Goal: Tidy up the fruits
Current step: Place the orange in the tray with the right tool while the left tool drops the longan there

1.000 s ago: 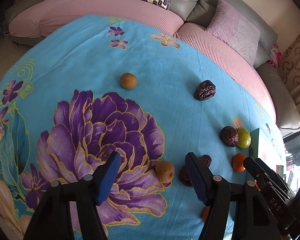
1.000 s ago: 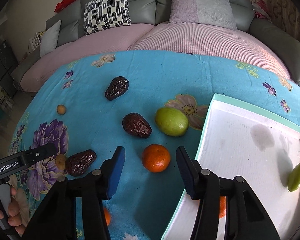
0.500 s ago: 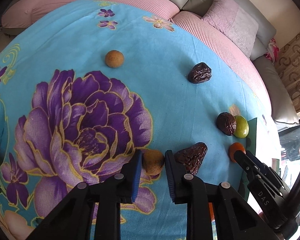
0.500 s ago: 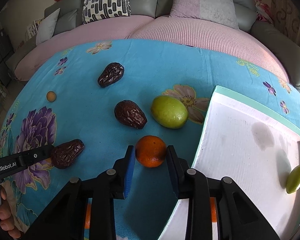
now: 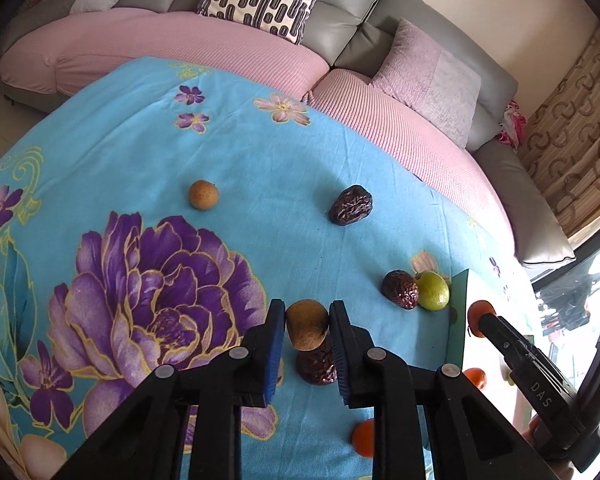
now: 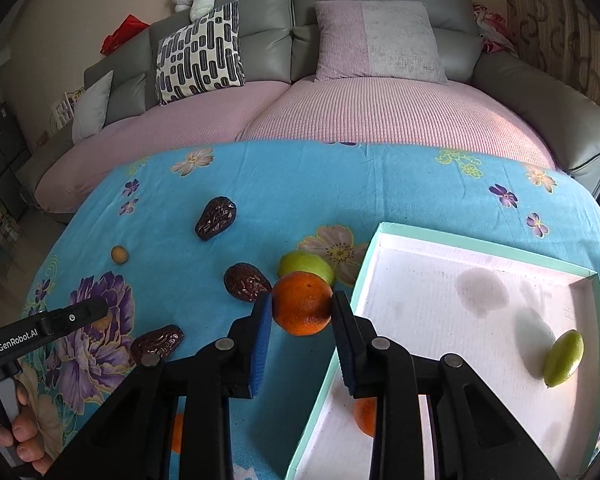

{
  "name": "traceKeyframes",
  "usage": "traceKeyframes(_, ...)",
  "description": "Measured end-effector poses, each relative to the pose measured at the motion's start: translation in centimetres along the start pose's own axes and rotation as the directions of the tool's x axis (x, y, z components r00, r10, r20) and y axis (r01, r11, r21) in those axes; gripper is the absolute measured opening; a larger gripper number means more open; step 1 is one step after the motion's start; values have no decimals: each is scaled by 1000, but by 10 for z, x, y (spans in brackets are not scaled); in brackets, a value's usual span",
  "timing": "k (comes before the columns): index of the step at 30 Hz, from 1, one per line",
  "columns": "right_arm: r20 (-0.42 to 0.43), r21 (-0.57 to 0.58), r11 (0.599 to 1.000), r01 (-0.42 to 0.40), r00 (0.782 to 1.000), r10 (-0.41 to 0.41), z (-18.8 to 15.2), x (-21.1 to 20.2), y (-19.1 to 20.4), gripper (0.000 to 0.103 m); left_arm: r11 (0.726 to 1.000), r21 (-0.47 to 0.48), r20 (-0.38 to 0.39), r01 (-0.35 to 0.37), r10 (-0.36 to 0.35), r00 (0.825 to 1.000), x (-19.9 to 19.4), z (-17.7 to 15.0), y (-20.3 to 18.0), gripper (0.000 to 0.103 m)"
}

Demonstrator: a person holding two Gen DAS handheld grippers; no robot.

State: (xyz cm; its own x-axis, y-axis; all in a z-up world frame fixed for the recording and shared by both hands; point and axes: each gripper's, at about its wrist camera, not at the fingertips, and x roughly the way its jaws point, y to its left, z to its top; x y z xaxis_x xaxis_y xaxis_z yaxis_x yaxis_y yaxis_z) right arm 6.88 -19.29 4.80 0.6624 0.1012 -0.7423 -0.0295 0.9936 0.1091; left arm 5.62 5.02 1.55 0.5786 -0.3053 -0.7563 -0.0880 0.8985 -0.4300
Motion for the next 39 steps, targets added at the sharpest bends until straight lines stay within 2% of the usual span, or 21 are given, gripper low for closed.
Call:
traceKeyframes(4,34,21,1000,-4,999,3,3,-14,-9,32,999,34,22,26,-27,999,-7,0,-12,24)
traceKeyframes(11,33,44,999,29,999,-31,1,-23,-28,32,992,112,29,57,-60,998,-11,-5,-38,24)
traceKeyframes(17,16,140,986,85,996,-88,-5,-30,-63,32,973,214,9,88,-92,996,-7,-18,-72,24)
traceKeyframes(21,4,172,976,133,991,-135,-10,-37,-84,32,941,319,-6,109,-113,994,-3,-34,-104,24)
traceKeyframes(29,-24,234,950,205,978,-205,-23,-48,-124,32,856,495,-50,149,-143,988,5,-68,-158,24)
traceKeyframes(34,-15,274,935,224,973,-229,-26,-57,-141,32,808,563,-85,172,-150,985,14,-85,-179,24)
traceKeyframes(39,-3,290,929,231,971,-241,-28,-64,-148,32,787,585,-127,193,-146,981,25,-95,-189,24)
